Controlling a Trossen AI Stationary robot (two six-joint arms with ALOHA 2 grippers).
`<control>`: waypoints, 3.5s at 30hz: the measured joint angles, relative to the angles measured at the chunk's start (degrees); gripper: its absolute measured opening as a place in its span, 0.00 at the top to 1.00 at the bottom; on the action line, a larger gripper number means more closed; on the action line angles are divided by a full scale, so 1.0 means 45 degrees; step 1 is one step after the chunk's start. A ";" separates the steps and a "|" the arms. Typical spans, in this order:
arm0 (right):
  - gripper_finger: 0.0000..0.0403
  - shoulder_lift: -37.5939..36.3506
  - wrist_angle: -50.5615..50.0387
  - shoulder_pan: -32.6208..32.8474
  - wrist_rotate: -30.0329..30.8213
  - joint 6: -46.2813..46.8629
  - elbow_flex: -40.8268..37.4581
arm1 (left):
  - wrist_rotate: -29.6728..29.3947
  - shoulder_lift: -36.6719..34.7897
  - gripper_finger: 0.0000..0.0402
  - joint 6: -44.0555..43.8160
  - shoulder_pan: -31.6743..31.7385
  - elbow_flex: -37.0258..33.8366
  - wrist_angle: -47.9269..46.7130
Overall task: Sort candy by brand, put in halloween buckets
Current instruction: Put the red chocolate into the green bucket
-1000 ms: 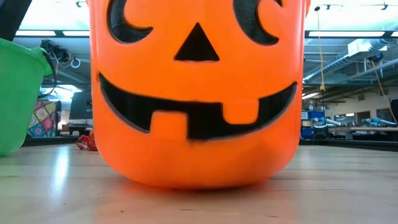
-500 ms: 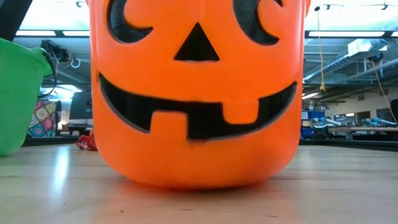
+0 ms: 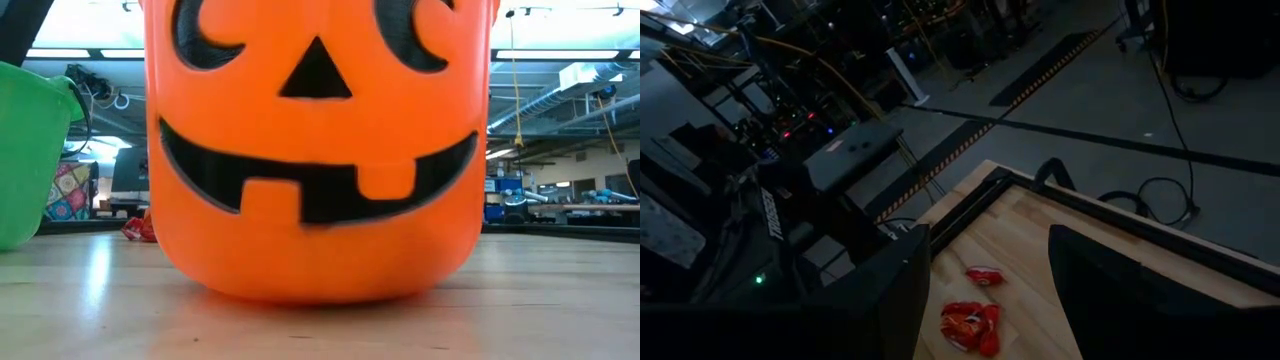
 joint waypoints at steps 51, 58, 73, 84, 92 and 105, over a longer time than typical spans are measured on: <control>0.47 1.1441 0.9396 -0.1841 -0.8844 0.0274 0.0000 | -1.6981 -0.9588 0.60 -0.3444 0.1397 0.2472 -0.5378; 0.47 1.1434 0.8263 -0.1572 -0.6898 -0.1438 0.0000 | -1.6641 -0.9594 0.60 -0.3405 0.1393 0.2472 -0.5589; 0.47 1.4651 0.9371 -0.0364 -0.7297 -0.1953 0.2522 | -1.6011 -0.9594 0.60 -0.3133 0.1387 0.2472 -0.5657; 0.47 1.6912 1.3180 -0.0370 -0.8395 -0.0379 0.3803 | -1.5694 -0.9594 0.60 -0.3431 0.1387 0.2472 -0.5720; 0.47 1.7102 1.3135 -0.0445 -0.9249 0.1284 0.3789 | -1.5694 -0.9594 0.60 -0.3418 0.1387 0.2472 -0.5782; 0.47 1.7073 0.7485 -0.0120 -0.6433 -0.2805 0.4885 | -1.5684 -0.9594 0.60 -0.3378 0.1387 0.2472 -0.5783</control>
